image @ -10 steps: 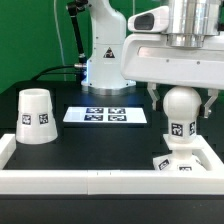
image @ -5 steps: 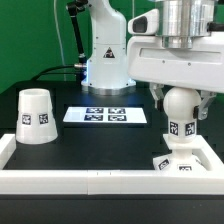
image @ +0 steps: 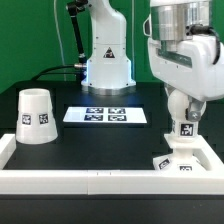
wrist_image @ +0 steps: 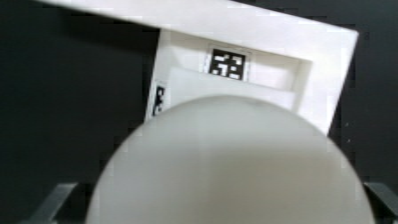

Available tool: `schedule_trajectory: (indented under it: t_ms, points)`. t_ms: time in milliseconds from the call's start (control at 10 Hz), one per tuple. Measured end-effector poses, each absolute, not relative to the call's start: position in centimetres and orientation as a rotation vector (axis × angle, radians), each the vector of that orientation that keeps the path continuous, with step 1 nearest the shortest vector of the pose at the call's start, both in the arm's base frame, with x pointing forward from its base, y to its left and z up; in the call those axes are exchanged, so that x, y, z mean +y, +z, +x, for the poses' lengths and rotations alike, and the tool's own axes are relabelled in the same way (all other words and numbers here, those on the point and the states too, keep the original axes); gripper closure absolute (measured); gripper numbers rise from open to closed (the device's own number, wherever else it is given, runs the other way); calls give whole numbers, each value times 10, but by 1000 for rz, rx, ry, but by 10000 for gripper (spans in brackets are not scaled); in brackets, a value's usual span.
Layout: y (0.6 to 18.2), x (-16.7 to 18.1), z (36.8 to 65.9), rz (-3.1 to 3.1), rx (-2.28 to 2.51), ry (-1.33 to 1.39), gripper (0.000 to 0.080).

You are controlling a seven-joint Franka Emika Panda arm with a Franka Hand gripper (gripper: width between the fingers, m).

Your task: Assemble lamp

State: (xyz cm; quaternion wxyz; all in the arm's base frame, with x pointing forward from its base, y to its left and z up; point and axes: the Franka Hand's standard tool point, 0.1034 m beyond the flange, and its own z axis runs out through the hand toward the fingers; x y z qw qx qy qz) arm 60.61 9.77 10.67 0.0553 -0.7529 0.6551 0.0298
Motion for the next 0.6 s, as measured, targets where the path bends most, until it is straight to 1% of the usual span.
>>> schedule_trajectory:
  t_ms: [600]
  points:
    - [107, 101, 605, -2073, 2205, 136, 220]
